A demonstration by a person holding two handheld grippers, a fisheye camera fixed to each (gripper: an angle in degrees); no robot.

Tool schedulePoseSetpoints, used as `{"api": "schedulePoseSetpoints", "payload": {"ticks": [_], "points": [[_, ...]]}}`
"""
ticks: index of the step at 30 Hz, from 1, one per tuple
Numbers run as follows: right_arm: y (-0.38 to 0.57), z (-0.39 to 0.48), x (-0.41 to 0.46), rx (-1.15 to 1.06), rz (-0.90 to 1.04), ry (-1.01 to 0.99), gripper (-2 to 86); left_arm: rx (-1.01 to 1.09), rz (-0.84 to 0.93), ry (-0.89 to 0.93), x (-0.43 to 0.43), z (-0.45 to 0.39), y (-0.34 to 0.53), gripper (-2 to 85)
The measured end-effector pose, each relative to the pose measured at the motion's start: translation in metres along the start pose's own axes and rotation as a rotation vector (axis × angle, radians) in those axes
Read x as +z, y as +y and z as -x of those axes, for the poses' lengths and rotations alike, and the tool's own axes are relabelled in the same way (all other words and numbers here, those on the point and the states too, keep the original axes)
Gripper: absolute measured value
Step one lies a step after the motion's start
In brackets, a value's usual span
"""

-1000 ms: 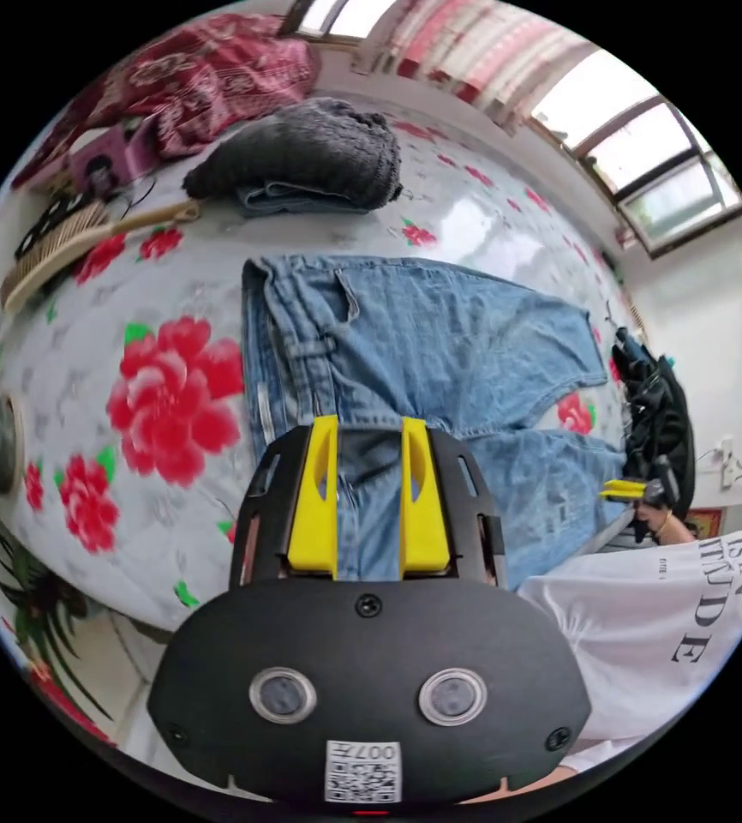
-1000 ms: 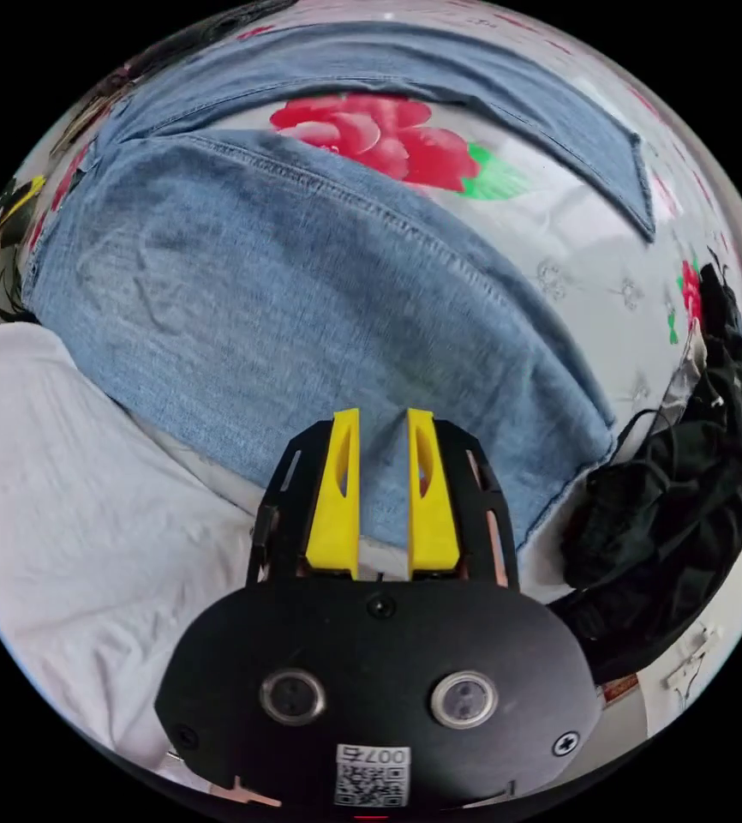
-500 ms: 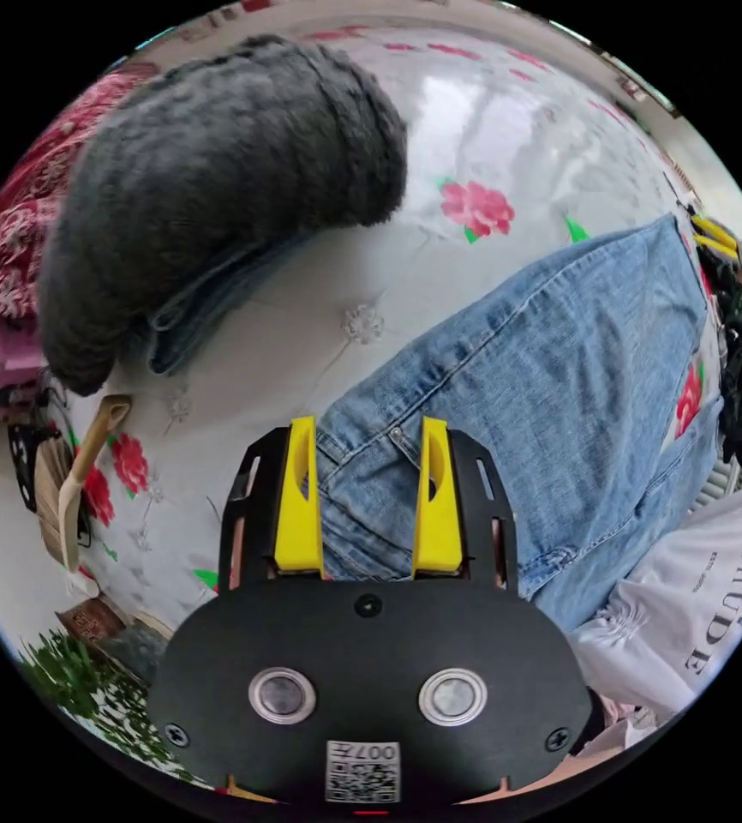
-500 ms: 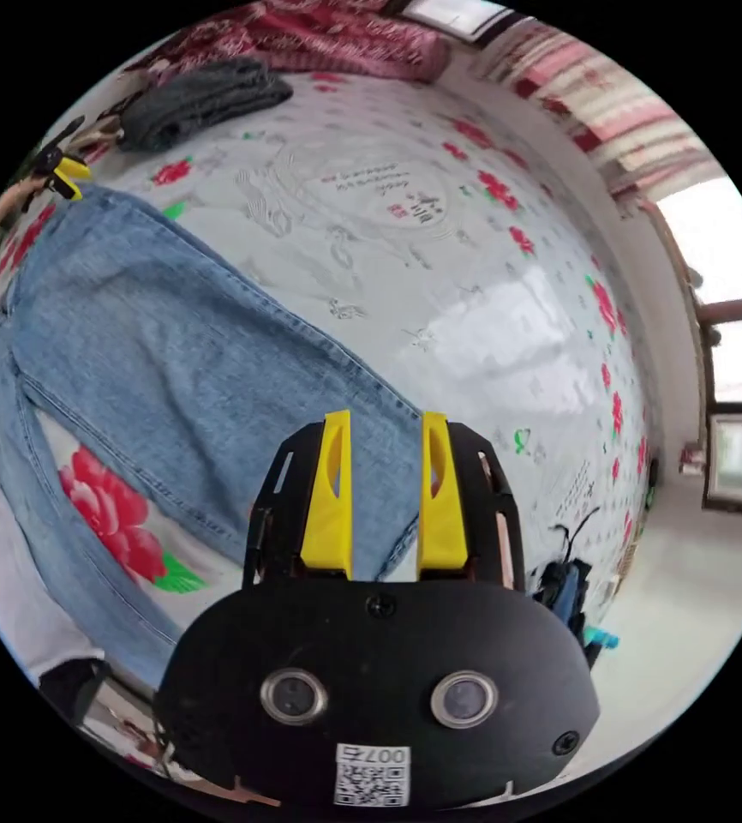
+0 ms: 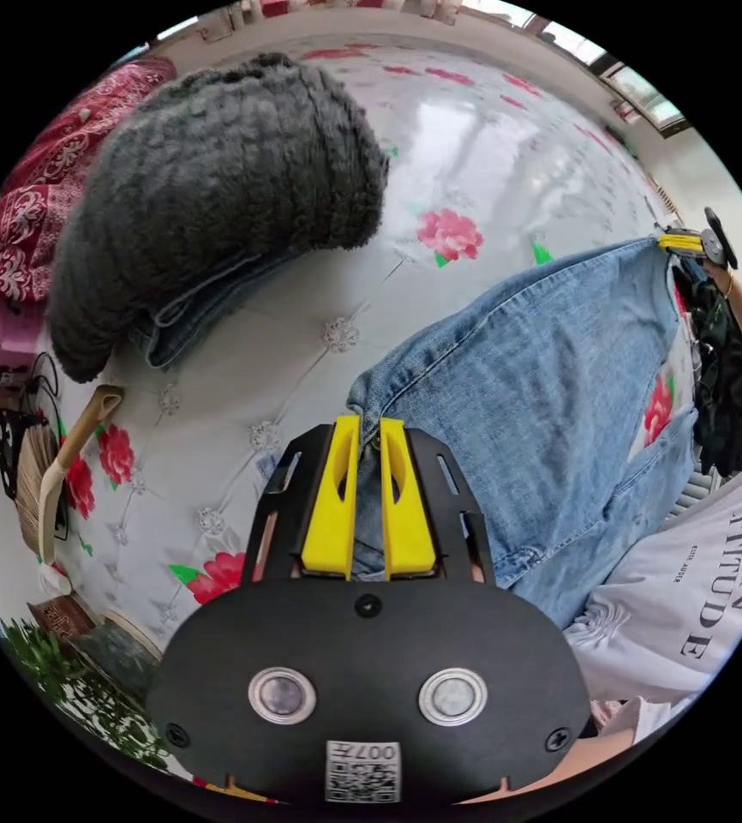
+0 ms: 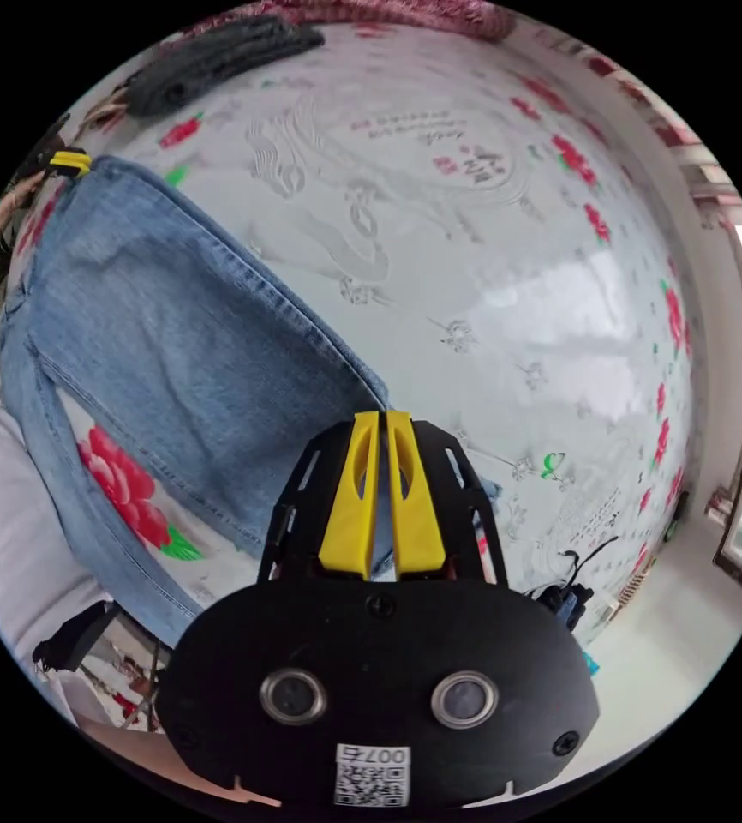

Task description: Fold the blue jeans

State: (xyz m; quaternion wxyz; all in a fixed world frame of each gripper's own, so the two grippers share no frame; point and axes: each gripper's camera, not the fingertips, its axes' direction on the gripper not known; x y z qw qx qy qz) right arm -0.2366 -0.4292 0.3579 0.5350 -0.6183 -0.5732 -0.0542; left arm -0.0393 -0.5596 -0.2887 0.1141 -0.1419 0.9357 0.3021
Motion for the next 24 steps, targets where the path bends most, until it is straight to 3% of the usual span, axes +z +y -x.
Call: {"api": "schedulePoseSetpoints", "payload": {"ticks": [7,13,17,21,24], "points": [[0.162,0.079,-0.15,0.146,-0.414,0.195,-0.1,-0.003,-0.315,-0.028,-0.107,-0.037,0.104,4.6],[0.33,0.194,-0.202,0.289,-0.595,0.343,-0.1,0.01,-0.545,-0.068,-0.166,-0.1,0.263,4.7],[0.397,0.258,-0.15,0.386,-0.465,0.265,-0.1,0.013,-0.424,-0.014,-0.121,-0.136,0.35,4.7],[0.434,0.301,-0.003,0.57,-0.181,-0.071,-0.1,-0.06,-0.093,0.079,0.007,-0.152,0.379,4.6],[0.443,0.315,0.076,0.616,-0.013,-0.235,-0.1,-0.099,-0.006,0.105,0.043,-0.145,0.369,4.5]]}}
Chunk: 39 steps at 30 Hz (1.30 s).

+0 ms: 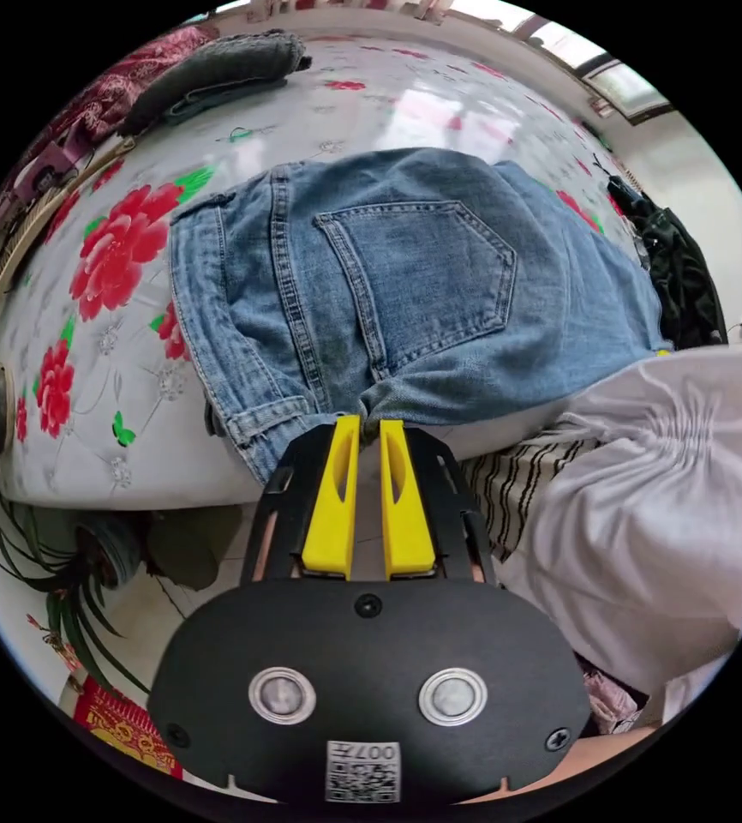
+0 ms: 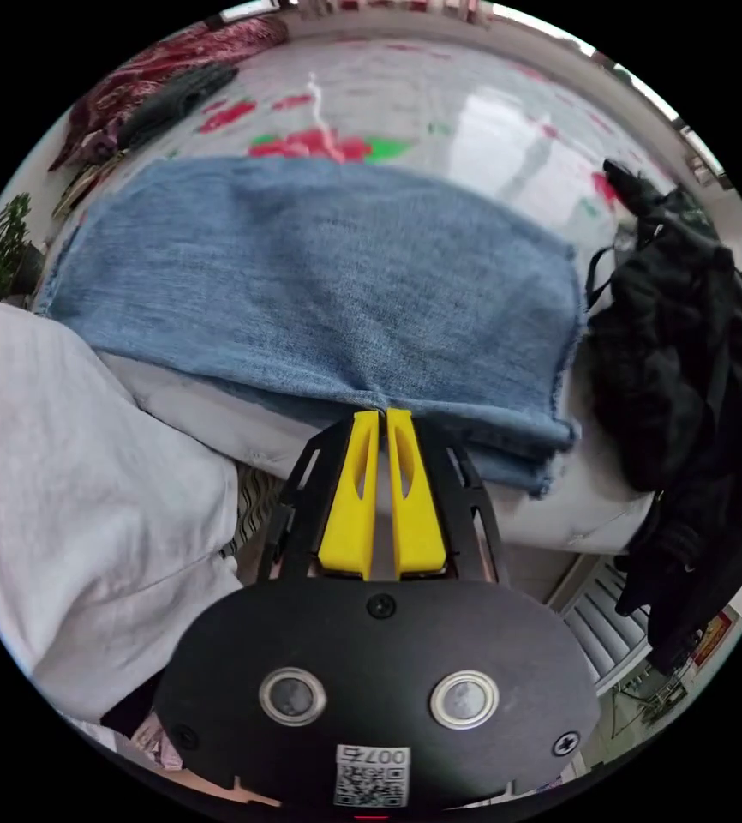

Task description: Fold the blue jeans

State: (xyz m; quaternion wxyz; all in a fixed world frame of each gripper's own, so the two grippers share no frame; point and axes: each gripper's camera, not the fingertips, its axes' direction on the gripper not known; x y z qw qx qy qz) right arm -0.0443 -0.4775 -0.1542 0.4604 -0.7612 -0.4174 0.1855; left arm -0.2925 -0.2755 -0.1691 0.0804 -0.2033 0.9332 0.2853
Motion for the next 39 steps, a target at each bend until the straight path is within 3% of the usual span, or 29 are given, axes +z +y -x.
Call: {"api": "schedulePoseSetpoints", "payload": {"ticks": [8,12,14,18,21,24,29,33,39], "points": [[0.012,-0.024,-0.004,-0.089,-0.049,0.011,-0.1,0.128,0.064,-0.067,-0.022,-0.009,-0.026,4.7],[0.03,-0.029,-0.051,-0.062,-0.269,0.085,-0.1,0.112,0.002,-0.128,-0.039,-0.022,-0.022,5.1],[0.033,-0.032,-0.023,-0.107,-0.157,0.13,0.0,0.124,0.044,-0.137,-0.027,-0.025,-0.023,5.9],[0.035,-0.061,0.045,-0.02,0.076,0.008,0.0,0.055,0.061,-0.05,-0.02,-0.013,-0.022,7.4],[0.044,-0.087,0.023,0.041,-0.008,0.012,0.3,0.001,-0.013,-0.048,-0.047,-0.007,-0.006,7.7],[0.045,-0.122,-0.015,0.1,-0.172,-0.126,1.3,-0.087,-0.093,-0.054,-0.074,0.002,0.016,7.5],[-0.031,-0.132,-0.04,-0.015,-0.351,-0.383,3.5,-0.236,-0.308,-0.063,-0.105,0.022,0.021,9.5],[-0.15,-0.084,-0.023,-0.226,-0.334,-0.567,5.3,-0.196,-0.252,-0.145,-0.093,0.03,-0.041,10.0],[-0.295,0.003,0.014,-0.388,-0.215,-0.624,6.8,-0.221,-0.143,-0.136,-0.05,0.06,-0.124,8.8]]}}
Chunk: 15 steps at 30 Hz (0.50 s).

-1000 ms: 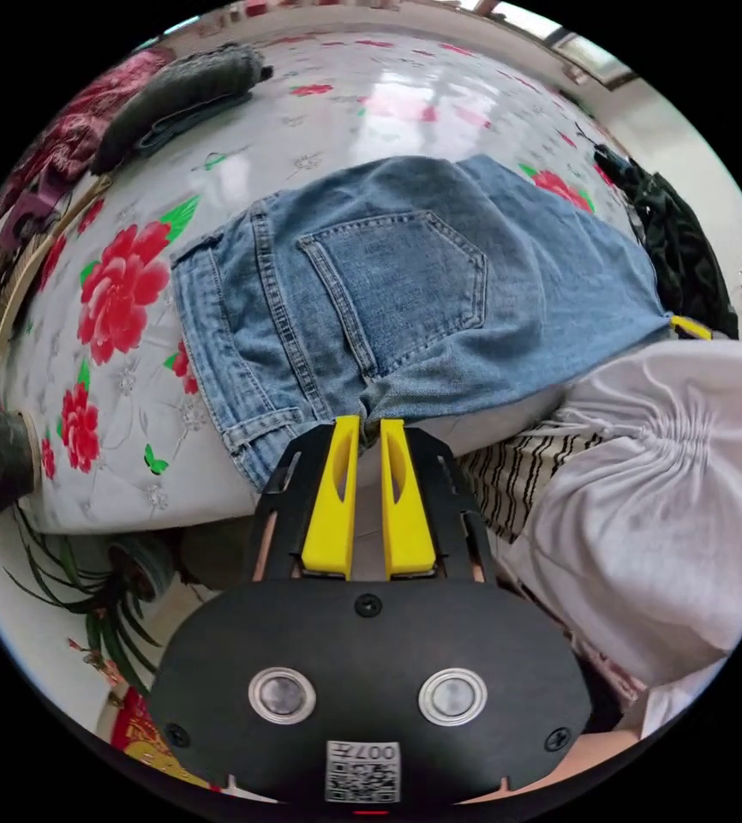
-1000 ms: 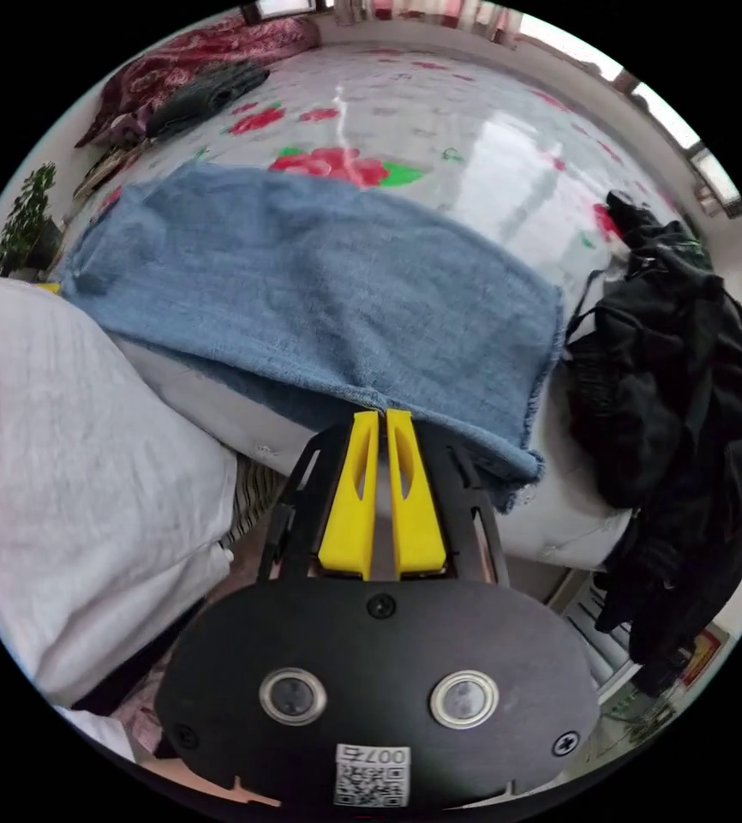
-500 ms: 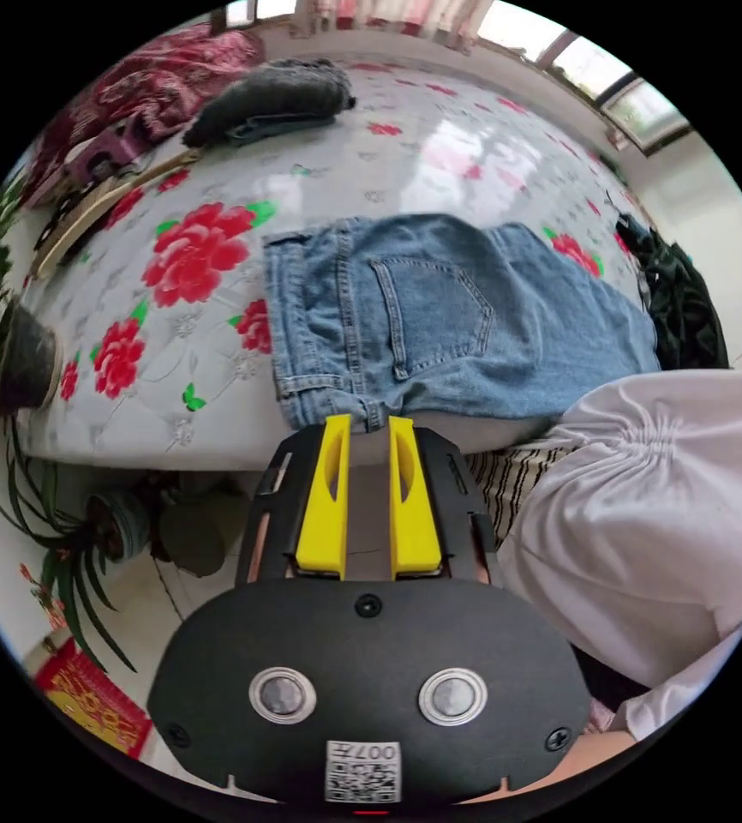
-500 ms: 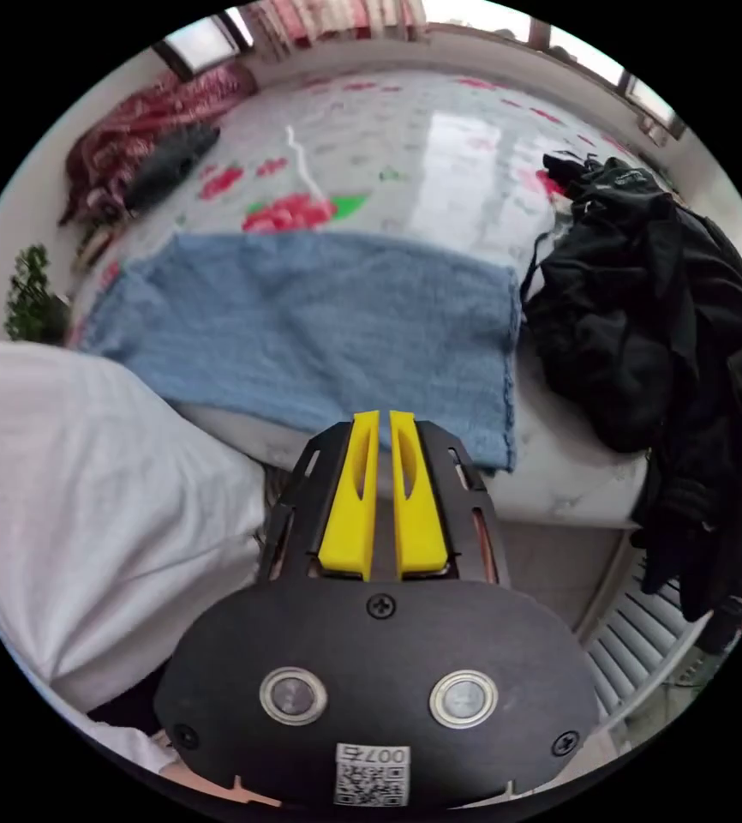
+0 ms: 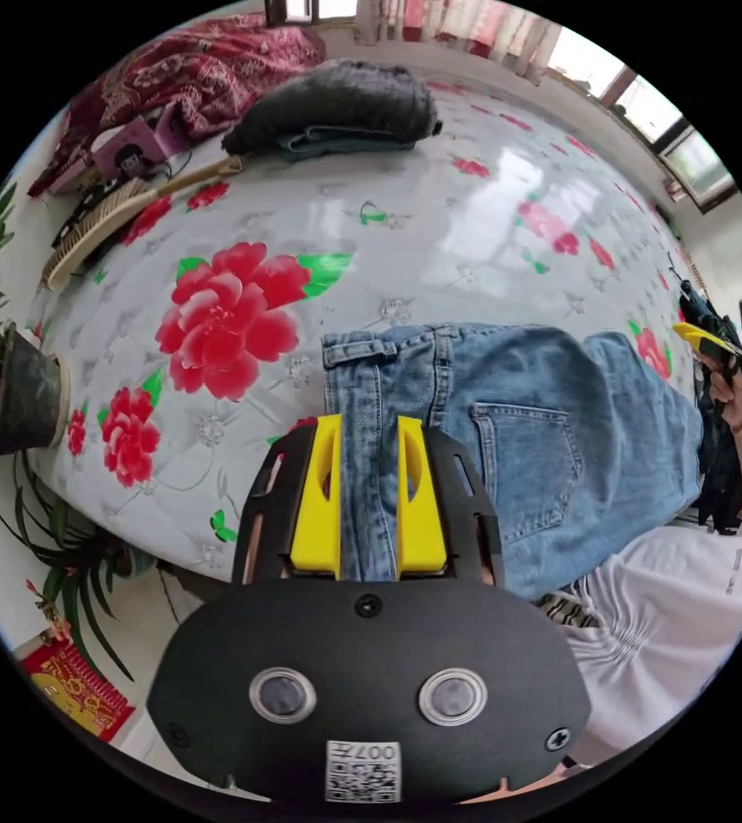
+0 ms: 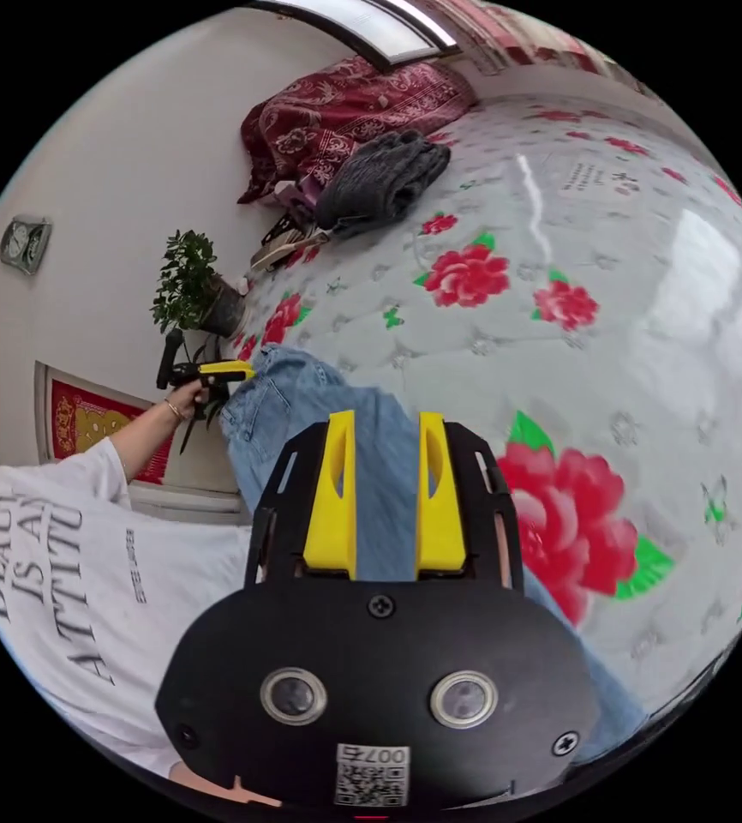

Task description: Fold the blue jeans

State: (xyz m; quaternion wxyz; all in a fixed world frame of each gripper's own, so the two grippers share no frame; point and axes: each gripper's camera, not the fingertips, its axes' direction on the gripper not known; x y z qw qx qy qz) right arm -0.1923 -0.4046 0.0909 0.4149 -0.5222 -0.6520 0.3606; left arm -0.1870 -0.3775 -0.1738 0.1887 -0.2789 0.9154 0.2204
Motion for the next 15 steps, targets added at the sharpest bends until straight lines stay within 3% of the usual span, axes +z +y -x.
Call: {"api": "schedulePoseSetpoints", "payload": {"ticks": [3,7,10,15], "points": [[-0.04,-0.015,0.041,0.025,0.057,0.022,7.0,-0.017,0.123,-0.016,0.041,-0.005,-0.01,6.9],[-0.044,-0.045,0.101,0.067,0.303,-0.073,6.6,-0.048,0.048,-0.043,0.033,-0.007,0.002,4.8],[-0.03,-0.046,0.102,-0.021,0.349,-0.134,6.5,-0.145,0.035,-0.004,0.024,0.007,0.022,4.5],[-0.046,-0.073,0.104,0.037,0.405,-0.214,6.3,-0.278,0.004,0.08,0.022,0.025,0.045,4.7]]}}
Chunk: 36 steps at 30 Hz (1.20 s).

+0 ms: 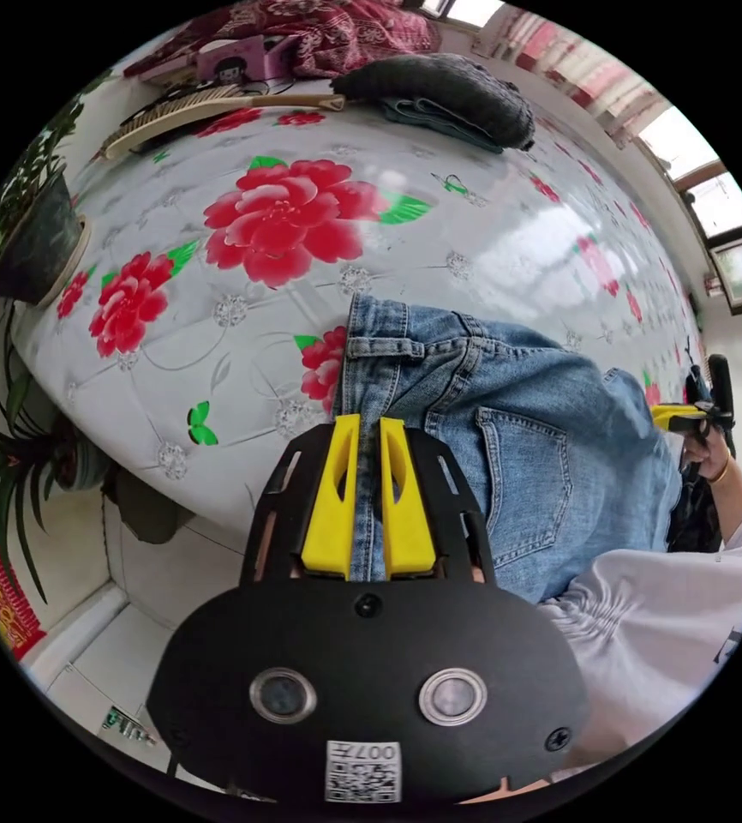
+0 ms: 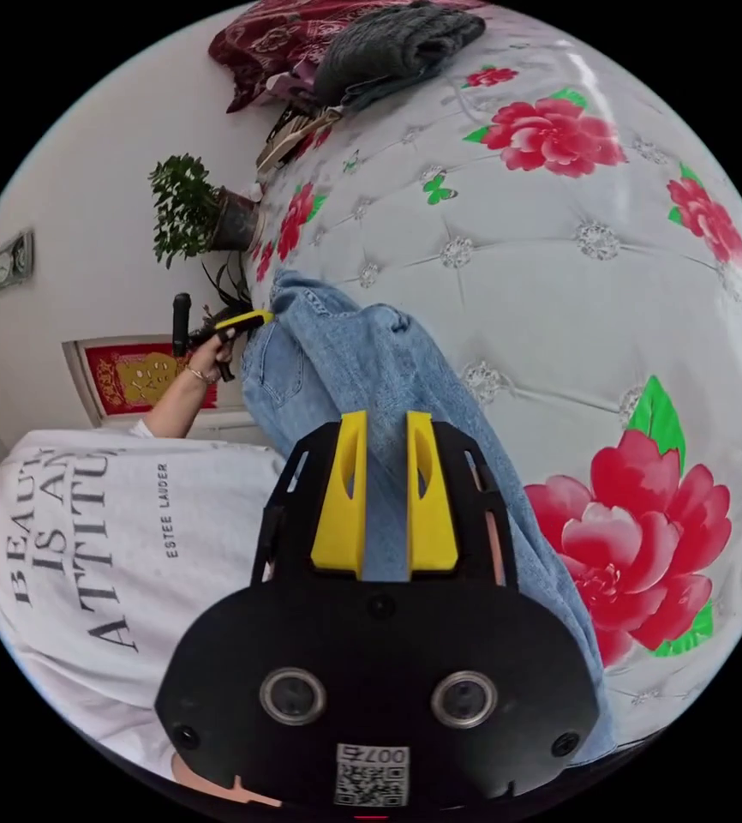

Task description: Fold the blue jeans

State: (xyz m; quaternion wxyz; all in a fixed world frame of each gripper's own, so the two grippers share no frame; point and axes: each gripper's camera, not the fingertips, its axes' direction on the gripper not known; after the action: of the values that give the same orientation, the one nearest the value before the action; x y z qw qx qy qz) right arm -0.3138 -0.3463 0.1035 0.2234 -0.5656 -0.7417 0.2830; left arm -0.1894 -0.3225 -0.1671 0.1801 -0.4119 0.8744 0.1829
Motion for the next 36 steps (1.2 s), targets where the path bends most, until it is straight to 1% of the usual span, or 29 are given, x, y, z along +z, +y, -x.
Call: {"api": "schedulePoseSetpoints", "payload": {"ticks": [4,6,8,9,11,13,15,17,18,19,21,23,28,31,32,33,34,36], "points": [[-0.044,-0.035,-0.013,0.098,-0.043,-0.129,6.4,-0.003,0.035,0.002,0.005,-0.001,-0.012,4.8],[-0.063,-0.045,-0.018,0.12,-0.057,-0.154,6.4,0.04,0.053,-0.035,0.006,-0.008,-0.019,4.8],[-0.083,-0.053,-0.013,0.144,-0.001,-0.145,6.4,0.063,0.053,-0.054,0.007,-0.011,-0.02,4.8],[-0.095,-0.058,-0.005,0.166,0.056,-0.141,6.3,0.06,0.049,-0.052,0.007,-0.011,-0.021,4.8],[-0.112,-0.067,0.012,0.209,0.156,-0.195,6.0,0.038,0.041,-0.032,0.007,-0.007,-0.021,4.8],[-0.13,-0.083,0.034,0.29,0.253,-0.359,4.8,0.013,0.033,-0.009,0.008,-0.003,-0.021,4.8],[-0.139,-0.097,0.038,0.354,0.256,-0.38,3.2,0.006,0.025,0.0,0.009,0.0,-0.022,4.8],[-0.143,-0.113,0.033,0.405,0.216,-0.402,1.7,0.011,0.02,0.002,0.01,0.001,-0.022,4.7],[-0.143,-0.123,0.026,0.422,0.126,-0.518,0.9,0.01,0.018,0.012,0.01,0.003,-0.023,4.6],[-0.143,-0.129,0.022,0.442,0.087,-0.535,0.6,0.005,0.015,0.017,0.011,0.005,-0.023,4.5],[-0.146,-0.123,0.017,0.391,0.081,-0.486,0.2,-0.023,0.002,0.029,0.009,0.012,-0.025,4.0],[-0.148,-0.116,0.008,0.358,0.024,-0.449,0.0,-0.036,-0.022,0.015,0.005,0.014,-0.028,3.7],[-0.152,-0.111,-0.005,0.37,-0.168,-0.451,-0.2,-0.115,-0.069,0.048,0.009,0.029,-0.05,4.2],[-0.15,-0.106,-0.008,0.361,-0.249,-0.423,-0.2,-0.103,-0.104,0.062,0.025,0.03,-0.066,4.8],[-0.147,-0.106,-0.01,0.373,-0.28,-0.408,-0.2,-0.106,-0.129,0.099,0.027,0.035,-0.068,5.0],[-0.135,-0.106,-0.021,0.392,-0.393,-0.402,-0.2,-0.123,-0.128,0.146,0.028,0.044,-0.068,5.5],[-0.118,-0.107,-0.034,0.392,-0.528,-0.442,-0.2,-0.139,-0.129,0.173,0.028,0.049,-0.068,5.8],[-0.091,-0.109,-0.053,0.406,-0.679,-0.501,-0.2,-0.215,-0.206,0.279,0.015,0.066,-0.056,7.1]]}}
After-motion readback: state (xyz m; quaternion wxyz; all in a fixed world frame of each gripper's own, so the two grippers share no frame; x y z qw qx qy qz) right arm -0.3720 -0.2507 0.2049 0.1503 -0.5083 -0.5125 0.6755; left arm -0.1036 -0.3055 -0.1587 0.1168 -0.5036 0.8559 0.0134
